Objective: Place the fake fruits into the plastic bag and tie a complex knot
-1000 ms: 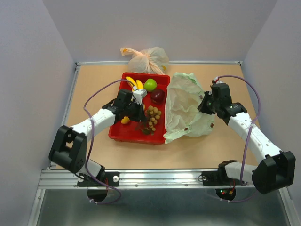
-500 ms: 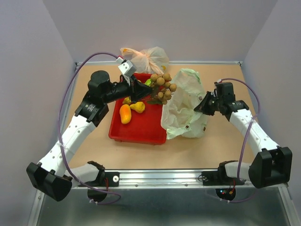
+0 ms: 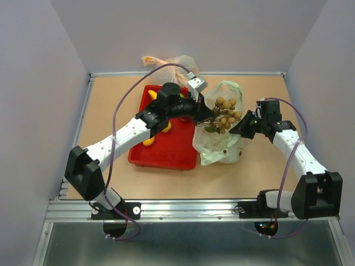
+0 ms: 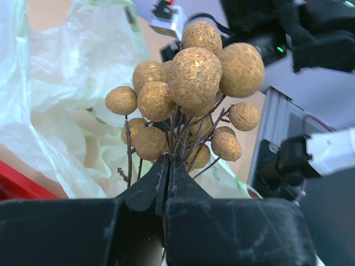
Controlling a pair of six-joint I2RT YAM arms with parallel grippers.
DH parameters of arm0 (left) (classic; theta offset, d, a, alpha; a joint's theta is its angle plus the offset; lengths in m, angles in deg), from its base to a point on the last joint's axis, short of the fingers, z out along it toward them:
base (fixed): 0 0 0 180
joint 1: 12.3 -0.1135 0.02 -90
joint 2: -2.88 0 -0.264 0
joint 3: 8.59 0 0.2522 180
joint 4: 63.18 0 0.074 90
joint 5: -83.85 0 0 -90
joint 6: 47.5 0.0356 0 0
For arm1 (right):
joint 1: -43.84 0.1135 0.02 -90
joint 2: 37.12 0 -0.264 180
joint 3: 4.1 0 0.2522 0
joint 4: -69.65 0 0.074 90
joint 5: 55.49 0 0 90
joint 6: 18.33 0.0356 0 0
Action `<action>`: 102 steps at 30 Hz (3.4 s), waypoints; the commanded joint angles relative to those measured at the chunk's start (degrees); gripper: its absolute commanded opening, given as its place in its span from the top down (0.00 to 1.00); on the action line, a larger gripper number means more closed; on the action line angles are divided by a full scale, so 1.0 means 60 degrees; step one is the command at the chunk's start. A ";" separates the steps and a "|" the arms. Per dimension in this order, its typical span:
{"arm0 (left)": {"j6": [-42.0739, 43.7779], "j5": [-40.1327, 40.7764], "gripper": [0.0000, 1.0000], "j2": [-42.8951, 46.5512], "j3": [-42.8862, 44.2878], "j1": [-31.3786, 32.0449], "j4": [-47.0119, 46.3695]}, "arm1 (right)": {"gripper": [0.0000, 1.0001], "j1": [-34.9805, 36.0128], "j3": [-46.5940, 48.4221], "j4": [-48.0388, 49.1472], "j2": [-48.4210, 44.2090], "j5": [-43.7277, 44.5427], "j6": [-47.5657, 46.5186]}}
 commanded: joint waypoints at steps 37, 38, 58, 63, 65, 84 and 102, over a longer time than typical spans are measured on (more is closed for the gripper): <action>-0.0448 0.0131 0.24 -0.1064 -0.2211 -0.1323 -0.0564 | 1.00 -0.0665 -0.1057 0.0514 -0.0253 -0.0885 -0.0040; -0.0477 0.0073 0.26 -0.1268 -0.2211 -0.1323 -0.0811 | 1.00 -0.0679 -0.1086 0.0514 -0.0283 -0.0885 -0.0055; -0.1502 -0.2739 1.00 0.0194 -0.0733 -0.1338 -0.0771 | 1.00 -0.0884 -0.0238 -0.0320 -0.0780 -0.0418 -0.0874; -0.2380 -0.3165 1.00 0.0751 -0.0439 -0.1352 -0.0842 | 1.00 -0.0884 0.0261 -0.0979 -0.0927 -0.0358 -0.1153; -0.2528 -0.3180 1.00 0.0781 -0.0497 -0.1367 -0.0931 | 1.00 -0.0884 0.0189 -0.1083 -0.0942 -0.0329 -0.1124; 0.0327 -0.1790 0.29 -0.0320 0.0469 -0.2231 0.0575 | 1.00 -0.0884 -0.0340 -0.0072 -0.0605 -0.0695 -0.1725; 0.4607 0.2138 0.20 0.0806 -0.0934 -0.4429 0.5119 | 1.00 -0.0884 0.0071 -0.0028 -0.0576 0.0037 -0.1901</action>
